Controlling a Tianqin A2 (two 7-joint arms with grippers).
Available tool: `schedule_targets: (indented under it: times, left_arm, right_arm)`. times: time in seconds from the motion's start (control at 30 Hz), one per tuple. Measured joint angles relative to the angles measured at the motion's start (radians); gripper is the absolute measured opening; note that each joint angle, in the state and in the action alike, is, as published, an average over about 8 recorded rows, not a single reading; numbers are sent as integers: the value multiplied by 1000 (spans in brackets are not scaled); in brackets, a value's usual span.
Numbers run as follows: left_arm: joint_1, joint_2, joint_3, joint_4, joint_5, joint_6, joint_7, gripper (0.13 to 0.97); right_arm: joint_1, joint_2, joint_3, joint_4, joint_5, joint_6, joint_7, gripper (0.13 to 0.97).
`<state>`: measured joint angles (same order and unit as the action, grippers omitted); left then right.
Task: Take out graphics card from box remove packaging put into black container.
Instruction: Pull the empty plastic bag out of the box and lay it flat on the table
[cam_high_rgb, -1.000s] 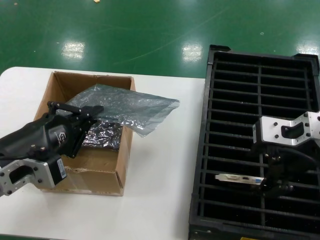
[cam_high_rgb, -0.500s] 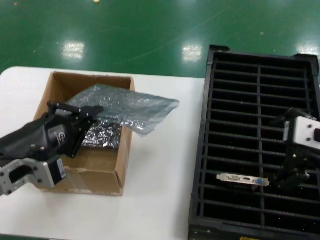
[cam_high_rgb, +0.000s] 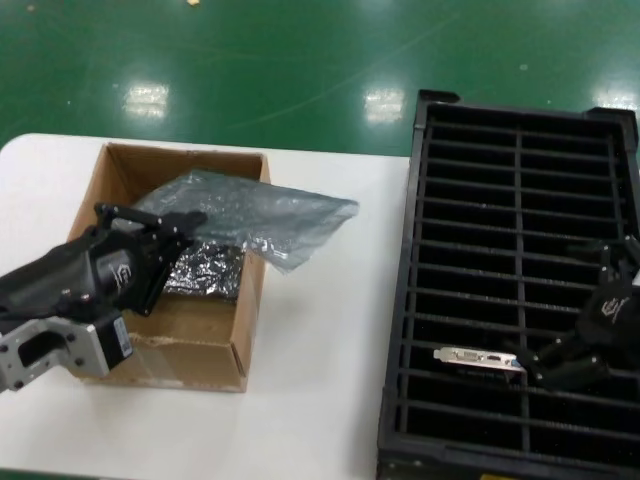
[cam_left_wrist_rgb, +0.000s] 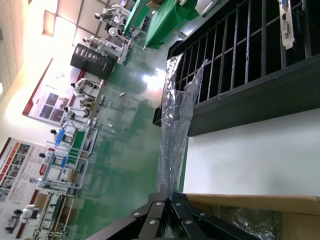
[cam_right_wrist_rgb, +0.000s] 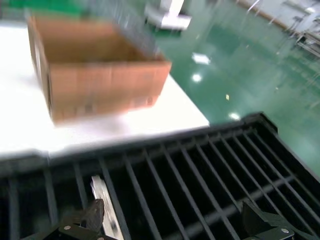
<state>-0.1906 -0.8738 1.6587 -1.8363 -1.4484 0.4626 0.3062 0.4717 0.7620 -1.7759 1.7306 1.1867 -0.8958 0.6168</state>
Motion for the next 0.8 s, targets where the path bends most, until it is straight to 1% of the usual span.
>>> schedule_targets:
  times: [0.1, 0.27, 0.37, 0.47, 0.57, 0.67, 0.73, 0.8]
  left_arm:
    - [0, 0, 0, 0, 0, 0, 0, 140]
    - [0, 0, 0, 0, 0, 0, 0, 140]
    - [0, 0, 0, 0, 0, 0, 0, 140]
    - [-2, 1, 0, -1, 6, 3, -13, 140]
    - [-11, 13, -3, -4, 24, 24, -77, 140]
    - [-32, 48, -21, -8, 41, 78, -187, 140]
    - [-52, 73, -34, -8, 29, 119, -273, 140]
    - [-78, 97, -42, 1, -13, 159, -358, 140]
  right_arm:
    - [-36, -37, 95, -31, 131, -31, -26, 936]
    - [-61, -96, 234, -129, 334, -125, -54, 951]
    - [-67, -105, 271, -176, 403, -154, -60, 962]
    - [-72, -105, 283, -196, 427, -161, -64, 966]
    - [-72, -104, 285, -199, 430, -162, -64, 966]
    - [-72, -104, 285, -199, 430, -162, -64, 966]
    - [-72, -104, 285, -198, 430, -162, -64, 966]
    - [-72, -104, 285, -198, 430, -162, -64, 966]
